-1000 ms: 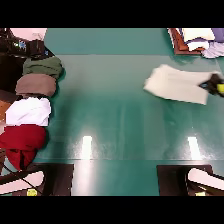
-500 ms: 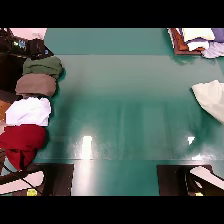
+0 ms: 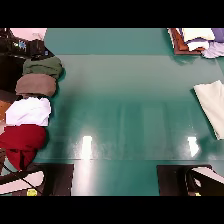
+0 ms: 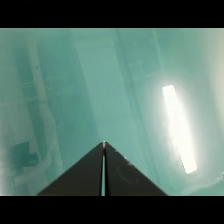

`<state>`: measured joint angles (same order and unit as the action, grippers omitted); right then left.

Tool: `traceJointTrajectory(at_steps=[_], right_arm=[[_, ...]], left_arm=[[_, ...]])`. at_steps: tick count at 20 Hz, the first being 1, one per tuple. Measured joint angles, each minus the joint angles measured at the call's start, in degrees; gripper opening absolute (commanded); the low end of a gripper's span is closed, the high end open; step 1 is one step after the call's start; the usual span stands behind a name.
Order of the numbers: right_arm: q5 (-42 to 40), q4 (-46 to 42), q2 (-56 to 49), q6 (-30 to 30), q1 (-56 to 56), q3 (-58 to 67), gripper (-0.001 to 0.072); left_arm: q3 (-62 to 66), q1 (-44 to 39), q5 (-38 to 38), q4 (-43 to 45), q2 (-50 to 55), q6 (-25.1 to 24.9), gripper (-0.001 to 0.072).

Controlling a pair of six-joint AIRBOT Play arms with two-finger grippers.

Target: Fold the shirts.

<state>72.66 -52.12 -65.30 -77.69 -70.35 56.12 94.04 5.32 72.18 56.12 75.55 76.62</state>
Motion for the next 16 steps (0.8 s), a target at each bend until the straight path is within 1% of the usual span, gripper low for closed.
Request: traceJointTrajectory(at_steps=[2, 5, 8, 13, 14, 15, 16], right_arm=[[2.21, -0.31, 0.02, 0.35, 1.16, 2.93, 0.0451], [4.24, -0.39, 0.04, 0.76, 9.64, 7.43, 0.0451], [5.40, -0.35, 0.04, 0.92, 23.19, 10.45, 0.0451], [4.28, -0.39, 0.02, 1.05, 48.30, 12.39, 0.0443], [3.87, -0.37, 0.04, 1.05, 52.50, 12.52, 0.0388], [3.41, -0.42, 0.04, 1.09, 56.52, 12.63, 0.0147], [2.93, -0.50, 0.02, 1.09, 59.89, 12.70, 0.0016]], left_arm=[[0.00, 0.00, 0.09, 0.00, 0.00, 0.00, 0.0022], [0.00, 0.00, 0.28, 0.00, 0.00, -0.02, 0.0023], [0.00, 0.00, 0.24, 0.04, 0.00, -0.81, 0.0023], [0.00, 0.00, 0.98, 0.00, 0.00, -1.51, 0.0022], [0.00, 0.00, 1.03, -0.02, 0.00, -1.51, 0.0022], [0.00, 0.00, 0.94, -0.04, 0.00, -1.53, 0.0022], [0.00, 0.00, 0.74, -0.07, 0.00, -1.53, 0.0023]])
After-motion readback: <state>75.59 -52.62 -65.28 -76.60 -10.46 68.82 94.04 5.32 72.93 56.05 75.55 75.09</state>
